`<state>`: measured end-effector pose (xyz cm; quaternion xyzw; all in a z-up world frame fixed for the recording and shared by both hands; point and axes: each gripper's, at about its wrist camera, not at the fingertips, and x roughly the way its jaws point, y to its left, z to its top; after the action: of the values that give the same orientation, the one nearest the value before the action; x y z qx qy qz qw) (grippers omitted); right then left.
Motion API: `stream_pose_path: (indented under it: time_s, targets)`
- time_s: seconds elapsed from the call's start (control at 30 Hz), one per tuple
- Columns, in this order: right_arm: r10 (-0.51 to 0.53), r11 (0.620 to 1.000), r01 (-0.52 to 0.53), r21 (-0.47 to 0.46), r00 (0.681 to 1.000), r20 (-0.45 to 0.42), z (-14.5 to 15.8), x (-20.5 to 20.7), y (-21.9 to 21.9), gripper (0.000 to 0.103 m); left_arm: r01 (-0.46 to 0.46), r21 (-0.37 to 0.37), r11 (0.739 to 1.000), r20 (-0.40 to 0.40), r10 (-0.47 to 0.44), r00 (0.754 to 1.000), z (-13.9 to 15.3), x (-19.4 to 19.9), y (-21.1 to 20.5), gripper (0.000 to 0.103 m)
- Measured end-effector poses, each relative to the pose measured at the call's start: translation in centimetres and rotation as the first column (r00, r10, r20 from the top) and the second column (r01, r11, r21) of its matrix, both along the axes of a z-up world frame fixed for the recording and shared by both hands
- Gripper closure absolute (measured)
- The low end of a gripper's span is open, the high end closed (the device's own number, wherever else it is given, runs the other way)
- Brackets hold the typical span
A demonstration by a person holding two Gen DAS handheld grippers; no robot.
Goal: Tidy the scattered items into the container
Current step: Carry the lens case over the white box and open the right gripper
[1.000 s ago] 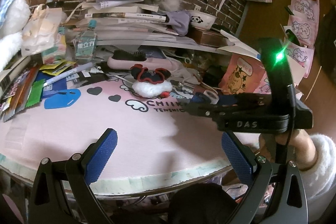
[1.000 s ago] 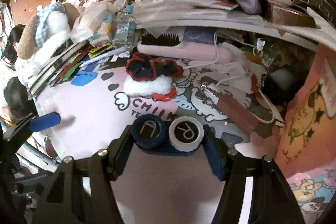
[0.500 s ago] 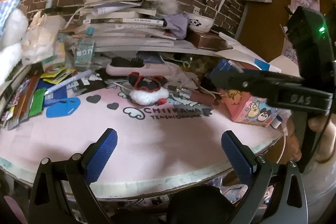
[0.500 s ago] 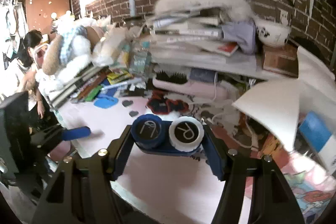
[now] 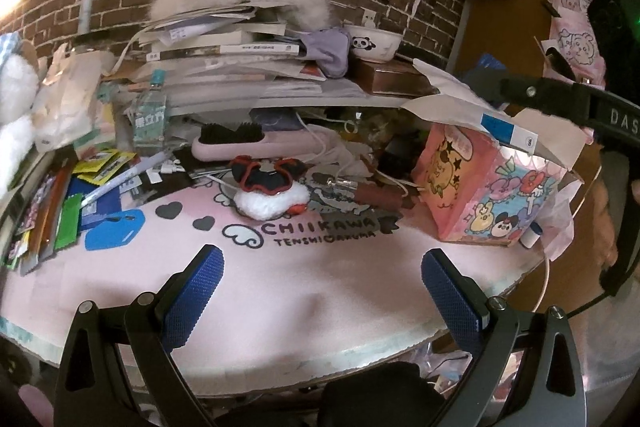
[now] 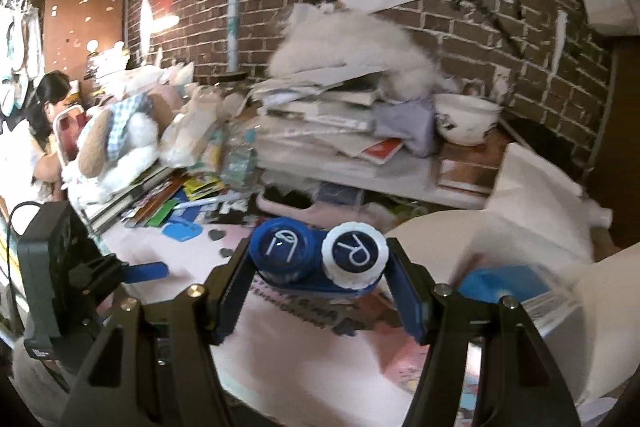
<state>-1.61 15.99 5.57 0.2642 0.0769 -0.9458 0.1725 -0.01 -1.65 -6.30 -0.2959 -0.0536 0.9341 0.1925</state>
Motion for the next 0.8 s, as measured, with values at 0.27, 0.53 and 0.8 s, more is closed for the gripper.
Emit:
stream_pose_path:
  time_s: [0.27,0.53,0.8]
  targets:
    - [-0.131,0.991,0.131,0.002,0.991,-0.027,2.1,-0.4,5.2,0.042,0.015,-0.015,1.0,0.007,-0.015,1.0,-0.1,-0.4,1.0,0.004]
    - [-0.269,0.961,0.269,0.069,0.963,-0.012,2.5,-0.8,10.8,0.042,0.021,-0.019,1.0,0.017,-0.02,1.0,-0.3,-0.5,1.2,0.004]
    - [-0.332,0.936,0.323,0.144,0.942,0.047,1.9,-1.2,14.6,0.042,0.027,-0.019,0.999,0.022,-0.027,0.999,-0.4,-0.5,1.6,0.004]
